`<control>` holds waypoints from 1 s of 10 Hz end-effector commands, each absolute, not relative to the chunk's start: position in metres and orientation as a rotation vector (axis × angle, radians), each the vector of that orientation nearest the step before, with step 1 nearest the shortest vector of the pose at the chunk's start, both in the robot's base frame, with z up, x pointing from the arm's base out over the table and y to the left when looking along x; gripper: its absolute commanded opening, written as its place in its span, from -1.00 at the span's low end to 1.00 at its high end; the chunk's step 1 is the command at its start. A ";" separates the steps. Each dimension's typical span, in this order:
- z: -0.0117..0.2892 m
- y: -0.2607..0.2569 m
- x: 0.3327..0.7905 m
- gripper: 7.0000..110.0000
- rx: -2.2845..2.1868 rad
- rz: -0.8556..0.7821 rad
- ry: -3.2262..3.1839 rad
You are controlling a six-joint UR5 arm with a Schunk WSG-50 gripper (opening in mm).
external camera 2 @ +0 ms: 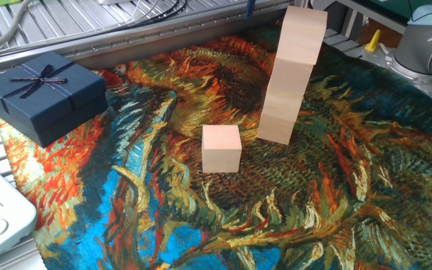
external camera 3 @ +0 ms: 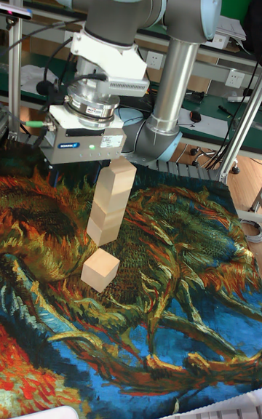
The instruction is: Stack the blocks in a vertical line of five
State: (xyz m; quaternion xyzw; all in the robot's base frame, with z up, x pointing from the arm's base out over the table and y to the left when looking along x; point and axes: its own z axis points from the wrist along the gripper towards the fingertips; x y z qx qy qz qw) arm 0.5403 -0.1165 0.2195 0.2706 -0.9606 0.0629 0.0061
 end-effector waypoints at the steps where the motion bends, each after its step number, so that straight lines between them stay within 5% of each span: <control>1: 0.223 -0.127 0.547 0.57 0.691 0.273 -3.068; 2: 0.222 -0.116 0.550 0.15 0.651 0.209 -3.106; 10: 0.222 -0.102 0.561 0.15 0.432 0.128 -3.210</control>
